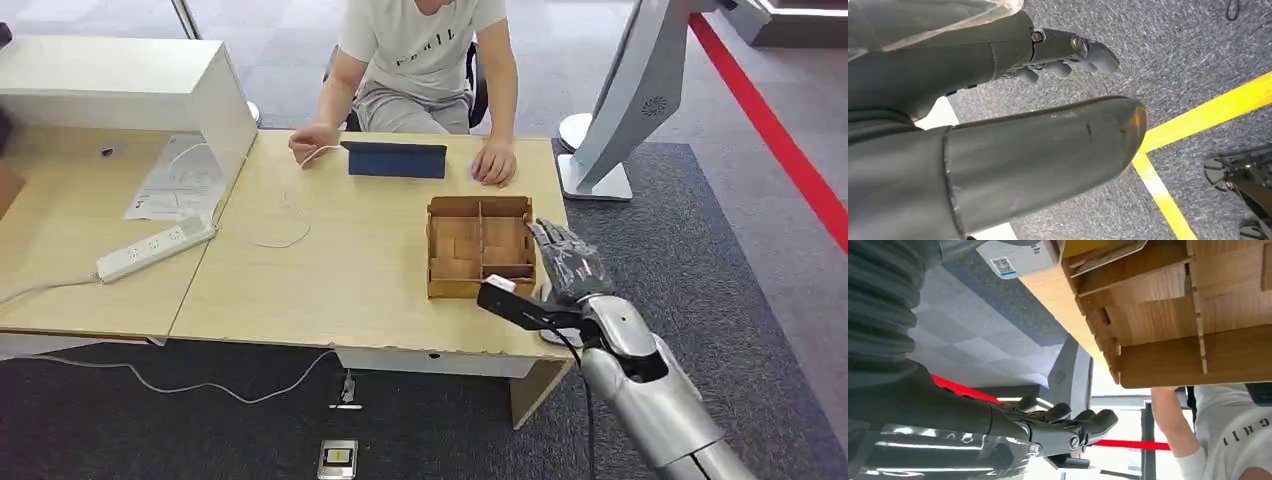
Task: Pass the card to the sensor for recognition and then transmit it.
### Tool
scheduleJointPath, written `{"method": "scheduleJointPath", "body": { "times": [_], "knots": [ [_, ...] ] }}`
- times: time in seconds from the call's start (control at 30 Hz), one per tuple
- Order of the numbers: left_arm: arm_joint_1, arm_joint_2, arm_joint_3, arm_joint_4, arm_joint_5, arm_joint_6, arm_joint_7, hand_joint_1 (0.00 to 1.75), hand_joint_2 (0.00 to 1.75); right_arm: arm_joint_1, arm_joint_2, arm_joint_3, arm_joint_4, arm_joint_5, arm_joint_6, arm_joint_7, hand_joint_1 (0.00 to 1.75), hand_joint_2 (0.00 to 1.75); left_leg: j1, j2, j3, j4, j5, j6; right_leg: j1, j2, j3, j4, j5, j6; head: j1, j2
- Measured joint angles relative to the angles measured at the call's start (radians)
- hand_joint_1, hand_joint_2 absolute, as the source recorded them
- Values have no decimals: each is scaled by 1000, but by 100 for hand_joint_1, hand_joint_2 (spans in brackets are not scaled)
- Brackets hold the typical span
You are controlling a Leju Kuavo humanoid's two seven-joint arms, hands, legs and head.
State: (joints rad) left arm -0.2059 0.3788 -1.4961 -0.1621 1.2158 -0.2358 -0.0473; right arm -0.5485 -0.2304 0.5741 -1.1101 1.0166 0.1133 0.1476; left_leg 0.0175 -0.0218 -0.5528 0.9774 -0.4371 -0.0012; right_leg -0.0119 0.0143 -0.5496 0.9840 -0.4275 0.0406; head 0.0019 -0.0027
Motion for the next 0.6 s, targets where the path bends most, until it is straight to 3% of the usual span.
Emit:
{"method": "scheduleJointPath", "body": {
  "times": [0.43,0.6],
  "knots": [
    [0,-1,0,0,-6,-1,5,0,0,29,61,-13,6,8,-16,0,0,175,0,0,0,0,0,0,0,0,0,0,0,0,0,0],
    [-1,-1,0,0,-16,-4,-3,0,0,26,90,-14,72,29,-113,-29,0,175,0,0,0,0,0,0,0,0,0,0,0,0,0,0]
  ]
}}
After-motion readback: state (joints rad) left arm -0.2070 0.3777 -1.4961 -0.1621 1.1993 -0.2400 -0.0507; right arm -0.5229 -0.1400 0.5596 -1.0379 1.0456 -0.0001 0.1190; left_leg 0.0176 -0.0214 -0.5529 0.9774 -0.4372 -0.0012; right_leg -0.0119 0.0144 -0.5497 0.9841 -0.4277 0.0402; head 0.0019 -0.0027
